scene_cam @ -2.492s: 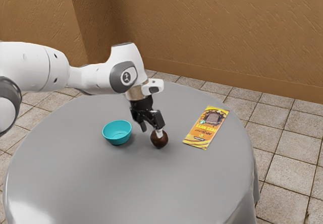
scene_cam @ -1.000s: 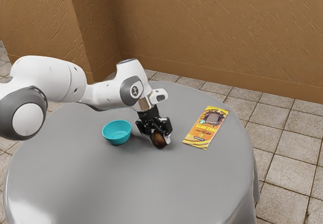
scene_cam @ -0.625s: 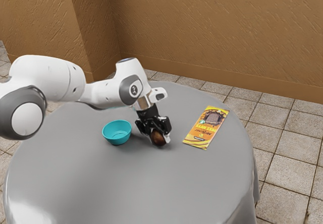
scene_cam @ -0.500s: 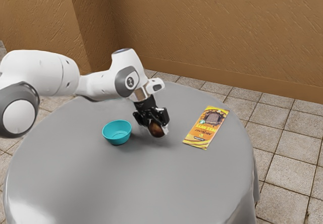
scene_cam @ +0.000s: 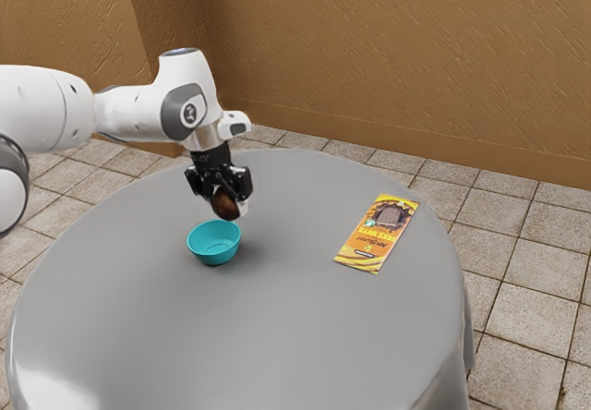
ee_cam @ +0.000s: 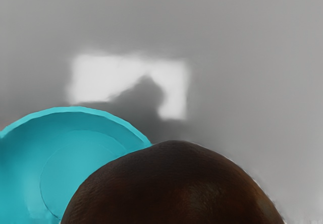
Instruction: Place the pear in the bowl.
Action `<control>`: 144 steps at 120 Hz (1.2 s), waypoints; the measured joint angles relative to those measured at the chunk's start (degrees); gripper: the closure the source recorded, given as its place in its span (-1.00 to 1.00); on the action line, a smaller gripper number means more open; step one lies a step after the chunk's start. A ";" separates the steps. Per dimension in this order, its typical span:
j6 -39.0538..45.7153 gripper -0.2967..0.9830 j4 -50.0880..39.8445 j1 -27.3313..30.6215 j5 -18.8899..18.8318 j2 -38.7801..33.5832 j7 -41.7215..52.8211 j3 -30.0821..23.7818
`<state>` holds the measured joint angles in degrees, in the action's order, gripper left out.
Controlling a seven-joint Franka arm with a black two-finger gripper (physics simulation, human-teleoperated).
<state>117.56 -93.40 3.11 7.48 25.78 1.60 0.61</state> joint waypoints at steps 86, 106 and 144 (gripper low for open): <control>-7.91 -0.28 2.40 -0.08 -1.31 5.94 -0.68 2.83; -8.35 -0.42 2.22 -0.34 -1.22 2.86 -0.38 2.37; -13.78 -0.51 6.26 -5.01 -7.21 -8.78 8.40 1.16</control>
<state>103.78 -87.14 -1.90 0.27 17.00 10.00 1.77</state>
